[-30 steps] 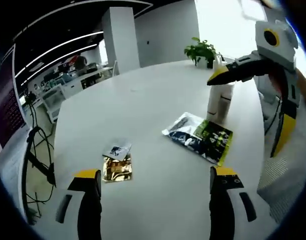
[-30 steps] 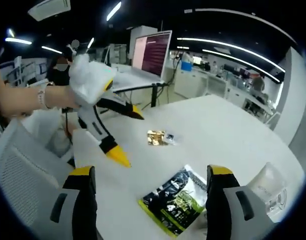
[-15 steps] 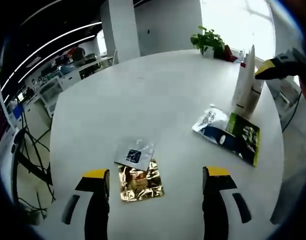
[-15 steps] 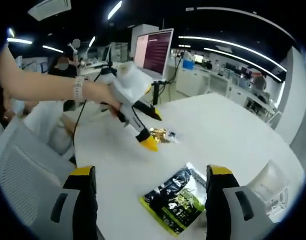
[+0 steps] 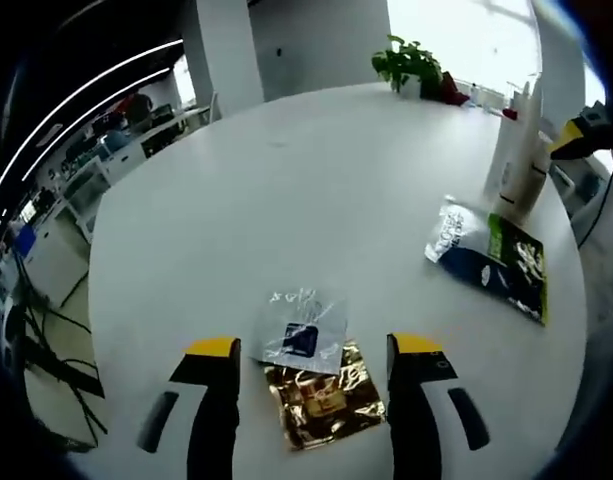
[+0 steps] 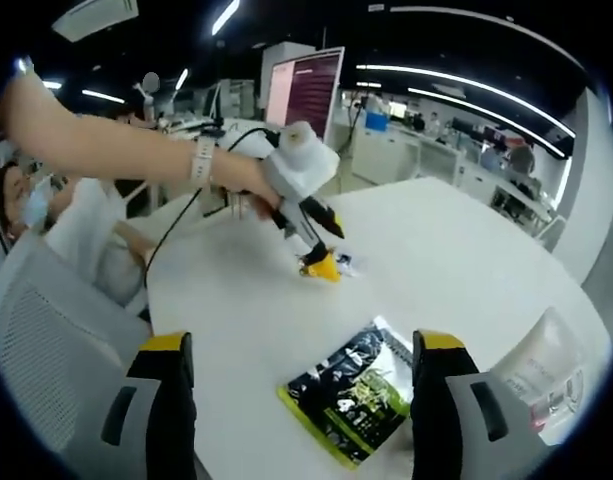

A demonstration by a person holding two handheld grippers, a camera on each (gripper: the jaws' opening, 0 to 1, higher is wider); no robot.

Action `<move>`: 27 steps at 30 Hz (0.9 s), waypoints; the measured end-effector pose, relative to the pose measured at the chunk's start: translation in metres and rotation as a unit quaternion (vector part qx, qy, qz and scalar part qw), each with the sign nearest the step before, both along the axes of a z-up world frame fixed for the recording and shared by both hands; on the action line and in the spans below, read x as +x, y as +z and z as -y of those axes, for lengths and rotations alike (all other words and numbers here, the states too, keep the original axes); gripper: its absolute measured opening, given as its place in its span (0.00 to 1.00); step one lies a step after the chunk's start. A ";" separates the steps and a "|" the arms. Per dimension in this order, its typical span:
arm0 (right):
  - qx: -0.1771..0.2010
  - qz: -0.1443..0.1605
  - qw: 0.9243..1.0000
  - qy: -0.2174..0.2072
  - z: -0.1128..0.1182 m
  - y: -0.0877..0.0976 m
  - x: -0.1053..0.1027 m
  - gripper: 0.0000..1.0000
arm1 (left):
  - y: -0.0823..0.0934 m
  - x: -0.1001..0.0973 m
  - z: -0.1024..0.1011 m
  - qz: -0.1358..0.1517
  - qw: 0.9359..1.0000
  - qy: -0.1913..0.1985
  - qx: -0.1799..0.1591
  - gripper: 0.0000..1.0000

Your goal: Arrange the skincare products in the storage area until every visible bottle or jar stands upright without overlapping.

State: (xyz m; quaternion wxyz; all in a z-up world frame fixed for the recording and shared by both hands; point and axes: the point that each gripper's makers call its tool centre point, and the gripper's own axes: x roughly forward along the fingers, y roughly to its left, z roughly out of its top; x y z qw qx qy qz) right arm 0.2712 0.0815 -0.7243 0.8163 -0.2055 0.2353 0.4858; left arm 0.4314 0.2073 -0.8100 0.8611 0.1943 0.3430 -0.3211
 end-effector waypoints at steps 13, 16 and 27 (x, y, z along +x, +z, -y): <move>0.000 -0.007 1.000 0.002 0.000 -0.001 0.000 0.89 | -0.007 -0.002 0.015 -0.058 0.996 -0.056 0.045 0.52; 0.001 -0.006 1.000 0.000 0.001 0.000 0.001 0.89 | -0.010 0.001 0.013 -0.067 0.994 -0.066 0.054 0.52; -0.004 -0.008 1.000 0.003 0.002 -0.001 -0.001 0.88 | -0.018 0.012 0.007 -0.125 0.984 -0.095 0.081 0.51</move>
